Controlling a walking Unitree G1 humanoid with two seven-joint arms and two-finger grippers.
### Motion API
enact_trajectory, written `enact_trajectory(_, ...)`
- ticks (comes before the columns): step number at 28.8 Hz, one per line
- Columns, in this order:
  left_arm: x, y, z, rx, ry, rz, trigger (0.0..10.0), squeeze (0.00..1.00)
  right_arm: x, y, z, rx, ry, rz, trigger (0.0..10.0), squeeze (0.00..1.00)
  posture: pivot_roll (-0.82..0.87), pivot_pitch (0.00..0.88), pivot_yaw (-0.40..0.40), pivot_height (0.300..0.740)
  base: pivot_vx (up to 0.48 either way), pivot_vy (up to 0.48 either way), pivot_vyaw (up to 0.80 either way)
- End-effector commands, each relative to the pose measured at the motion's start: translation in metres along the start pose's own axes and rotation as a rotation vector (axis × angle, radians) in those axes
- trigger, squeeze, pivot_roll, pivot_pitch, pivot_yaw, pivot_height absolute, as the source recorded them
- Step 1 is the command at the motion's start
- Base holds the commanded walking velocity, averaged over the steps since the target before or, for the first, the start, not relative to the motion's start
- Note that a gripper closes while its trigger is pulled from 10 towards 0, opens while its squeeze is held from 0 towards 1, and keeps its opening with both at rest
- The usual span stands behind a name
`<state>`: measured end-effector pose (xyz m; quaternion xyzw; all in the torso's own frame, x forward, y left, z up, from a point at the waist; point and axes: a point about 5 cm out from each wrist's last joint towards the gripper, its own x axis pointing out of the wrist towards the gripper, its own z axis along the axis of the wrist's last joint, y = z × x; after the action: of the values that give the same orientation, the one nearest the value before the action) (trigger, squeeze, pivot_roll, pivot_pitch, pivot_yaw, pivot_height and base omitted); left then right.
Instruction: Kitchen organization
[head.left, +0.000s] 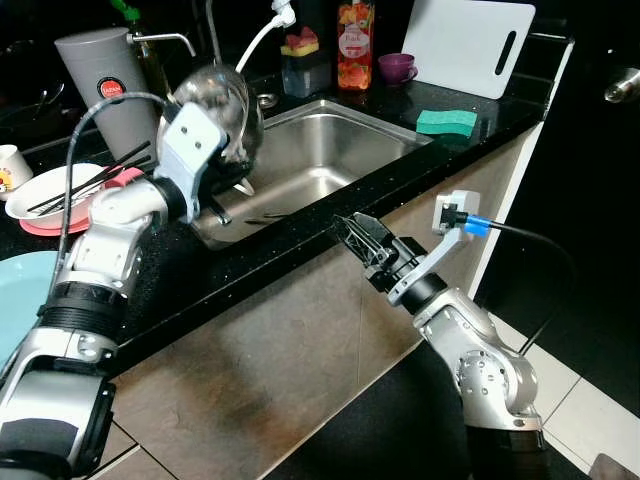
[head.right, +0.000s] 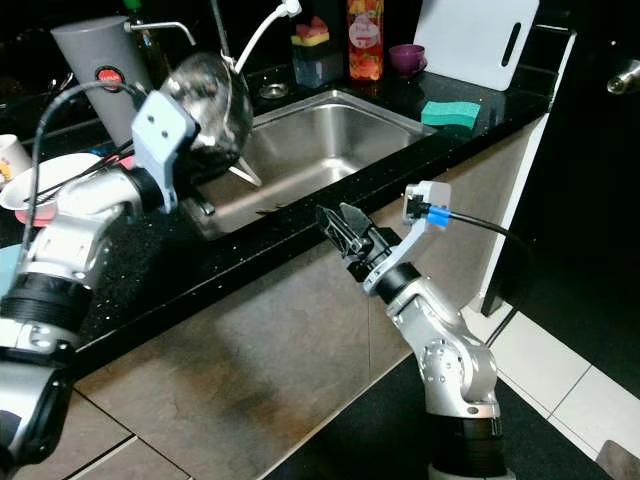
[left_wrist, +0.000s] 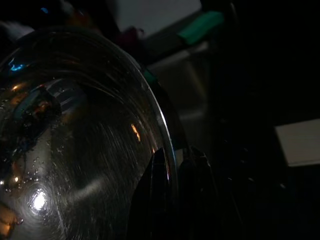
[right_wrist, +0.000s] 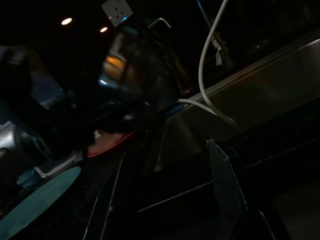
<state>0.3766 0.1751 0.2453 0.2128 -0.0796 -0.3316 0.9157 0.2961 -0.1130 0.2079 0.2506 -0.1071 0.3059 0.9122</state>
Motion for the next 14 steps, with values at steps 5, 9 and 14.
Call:
enact_trajectory(5, 0.012, -0.007, 0.002, -0.039, -0.071, -0.075, 10.0, 0.31, -0.004, 0.005, 0.0, 0.001, 0.022, 0.003, 10.0, 0.0, -0.05, 0.0, 0.098, 0.74, 0.0, 0.0, 0.0)
enact_trajectory(9, 0.016, -0.012, -0.001, -0.052, -0.077, -0.112, 10.0, 1.0, -0.006, 0.005, 0.002, -0.002, 0.025, -0.001, 10.0, 0.0, -0.05, 0.009, 0.097, 0.74, 0.0, 0.0, 0.0)
enact_trajectory(14, 0.018, -0.011, -0.001, -0.046, -0.091, -0.09, 10.0, 1.0, -0.006, 0.005, 0.002, -0.006, 0.032, -0.003, 10.0, 0.0, -0.05, 0.007, 0.093, 0.74, 0.0, 0.0, 0.0)
